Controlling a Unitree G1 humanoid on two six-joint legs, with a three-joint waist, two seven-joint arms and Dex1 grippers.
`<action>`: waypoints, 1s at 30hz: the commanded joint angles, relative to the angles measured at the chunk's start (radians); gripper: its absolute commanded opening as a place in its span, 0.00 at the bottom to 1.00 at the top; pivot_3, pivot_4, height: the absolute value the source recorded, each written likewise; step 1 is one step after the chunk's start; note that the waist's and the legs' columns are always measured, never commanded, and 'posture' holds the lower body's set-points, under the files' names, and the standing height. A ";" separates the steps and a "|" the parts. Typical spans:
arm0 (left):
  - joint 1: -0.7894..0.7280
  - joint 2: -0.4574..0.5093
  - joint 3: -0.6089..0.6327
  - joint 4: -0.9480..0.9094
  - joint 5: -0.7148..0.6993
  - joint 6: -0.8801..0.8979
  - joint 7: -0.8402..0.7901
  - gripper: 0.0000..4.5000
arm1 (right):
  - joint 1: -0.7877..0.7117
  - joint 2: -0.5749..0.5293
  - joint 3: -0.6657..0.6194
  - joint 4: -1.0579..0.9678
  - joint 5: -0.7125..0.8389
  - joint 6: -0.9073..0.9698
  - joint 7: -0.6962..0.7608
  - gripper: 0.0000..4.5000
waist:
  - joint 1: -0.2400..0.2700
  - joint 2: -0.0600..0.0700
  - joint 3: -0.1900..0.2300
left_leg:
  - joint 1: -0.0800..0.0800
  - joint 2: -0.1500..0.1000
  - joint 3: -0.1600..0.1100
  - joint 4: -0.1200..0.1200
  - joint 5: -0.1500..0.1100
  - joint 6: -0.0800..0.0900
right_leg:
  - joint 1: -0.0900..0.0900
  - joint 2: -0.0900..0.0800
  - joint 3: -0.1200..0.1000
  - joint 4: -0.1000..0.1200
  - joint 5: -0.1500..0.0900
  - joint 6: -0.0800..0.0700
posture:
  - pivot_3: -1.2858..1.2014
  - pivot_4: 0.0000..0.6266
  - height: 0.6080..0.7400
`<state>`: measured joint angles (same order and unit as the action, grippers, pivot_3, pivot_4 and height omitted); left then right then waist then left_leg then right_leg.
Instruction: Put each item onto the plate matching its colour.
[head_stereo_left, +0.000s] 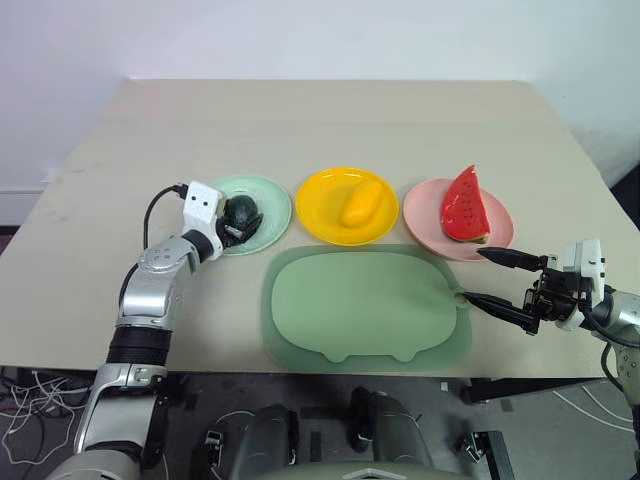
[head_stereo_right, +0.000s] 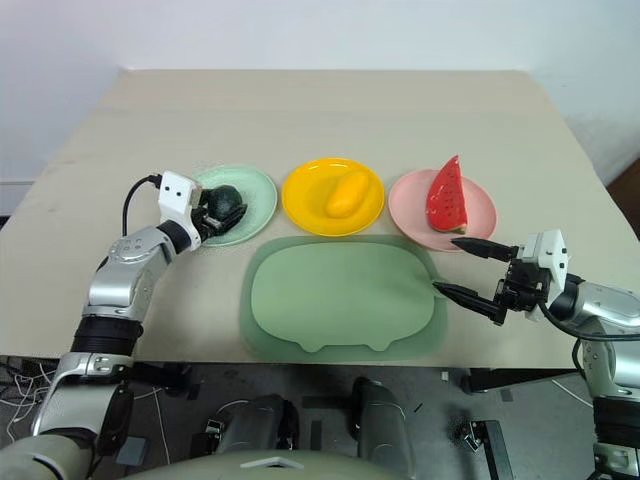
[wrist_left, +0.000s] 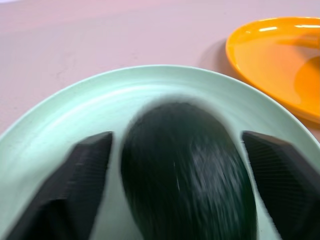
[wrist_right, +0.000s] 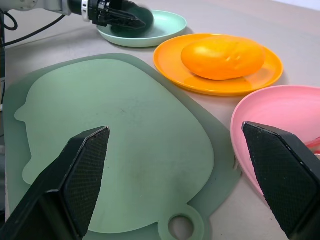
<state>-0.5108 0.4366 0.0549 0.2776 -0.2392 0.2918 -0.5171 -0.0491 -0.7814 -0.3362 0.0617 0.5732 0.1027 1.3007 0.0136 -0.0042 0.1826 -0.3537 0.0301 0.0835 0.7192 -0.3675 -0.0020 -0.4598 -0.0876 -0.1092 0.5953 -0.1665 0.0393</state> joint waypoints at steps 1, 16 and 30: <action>-0.014 0.020 0.023 -0.024 0.011 -0.030 -0.007 0.99 | -0.011 0.006 -0.009 -0.021 0.015 -0.007 -0.001 1.00 | 0.000 0.000 0.000 | 0.000 0.000 0.000 0.000 0.000 0.000 | 0.000 0.000 0.000 0.000 0.000 0.000 | 0.52 0.24 0.95; 0.159 0.184 0.212 -0.435 -0.175 0.056 -0.145 0.99 | -0.029 0.011 0.000 0.006 0.009 -0.014 0.005 1.00 | -0.001 0.000 0.000 | 0.001 0.001 -0.001 0.000 0.000 0.000 | 0.000 0.000 0.000 0.000 0.000 0.000 | 0.52 0.24 0.95; 0.468 0.279 0.416 -0.376 -0.380 -0.086 -0.563 0.99 | -0.071 -0.005 -0.013 0.072 -0.004 -0.038 0.018 1.00 | -0.001 0.001 0.000 | 0.000 0.001 -0.001 0.000 -0.001 0.002 | -0.001 0.000 0.000 0.000 0.000 0.000 | 0.52 0.24 0.95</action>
<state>-0.0551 0.6989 0.4341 -0.1044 -0.6017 0.2446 -1.0424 -0.1061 -0.7698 -0.3236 0.1318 0.5631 0.0812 1.3142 0.0125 -0.0036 0.1824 -0.3535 0.0312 0.0829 0.7188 -0.3684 -0.0004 -0.4605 -0.0875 -0.1089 0.5952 -0.1669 0.0390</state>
